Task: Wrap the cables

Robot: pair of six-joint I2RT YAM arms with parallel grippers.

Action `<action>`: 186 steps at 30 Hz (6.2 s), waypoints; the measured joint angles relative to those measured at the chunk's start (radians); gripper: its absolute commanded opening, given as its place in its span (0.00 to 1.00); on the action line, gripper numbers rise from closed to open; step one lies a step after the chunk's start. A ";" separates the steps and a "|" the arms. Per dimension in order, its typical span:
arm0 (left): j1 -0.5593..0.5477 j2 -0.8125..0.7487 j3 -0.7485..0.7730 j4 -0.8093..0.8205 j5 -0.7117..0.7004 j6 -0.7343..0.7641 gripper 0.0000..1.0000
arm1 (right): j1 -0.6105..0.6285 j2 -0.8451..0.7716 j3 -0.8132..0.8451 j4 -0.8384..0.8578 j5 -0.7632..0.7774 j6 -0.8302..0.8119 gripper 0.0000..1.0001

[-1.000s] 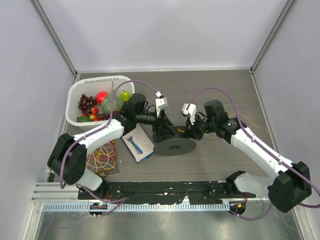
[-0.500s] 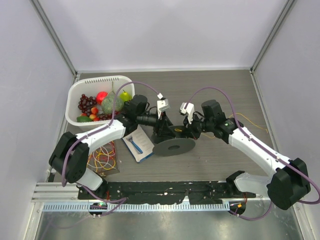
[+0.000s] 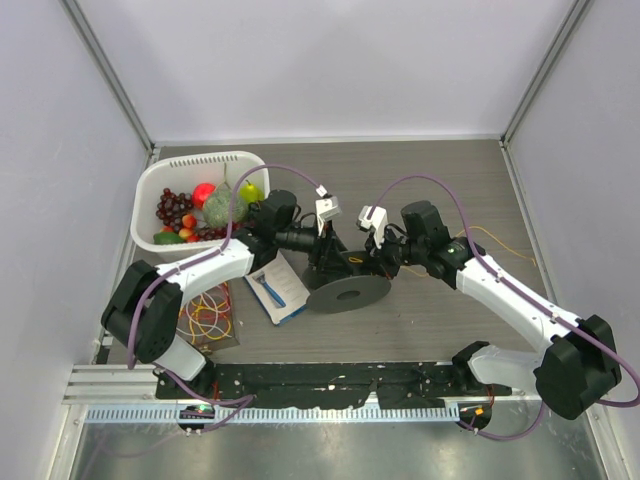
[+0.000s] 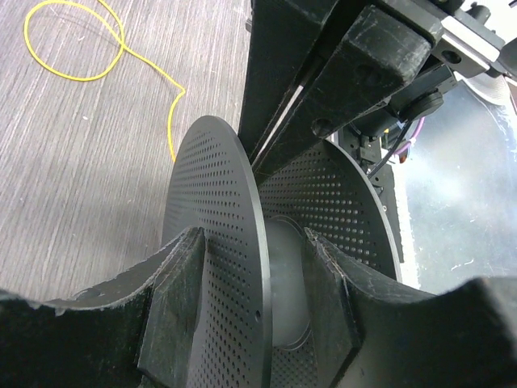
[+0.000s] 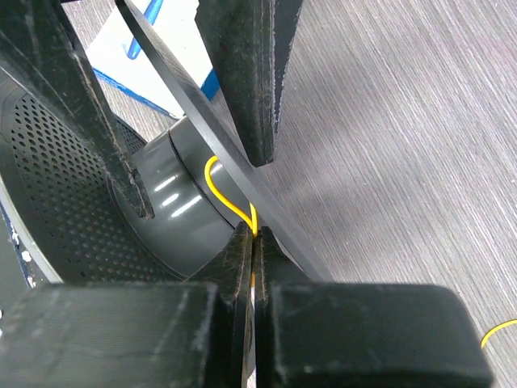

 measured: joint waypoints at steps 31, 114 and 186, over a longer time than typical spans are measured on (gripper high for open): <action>-0.011 0.004 0.000 0.029 -0.075 -0.027 0.32 | 0.008 0.000 0.000 0.024 0.010 0.011 0.01; -0.062 -0.075 -0.016 0.031 -0.053 0.374 0.00 | -0.002 -0.087 0.031 -0.064 0.035 -0.150 0.04; -0.060 -0.115 0.037 -0.038 -0.114 0.460 0.99 | 0.008 -0.180 0.006 -0.063 -0.040 -0.171 0.01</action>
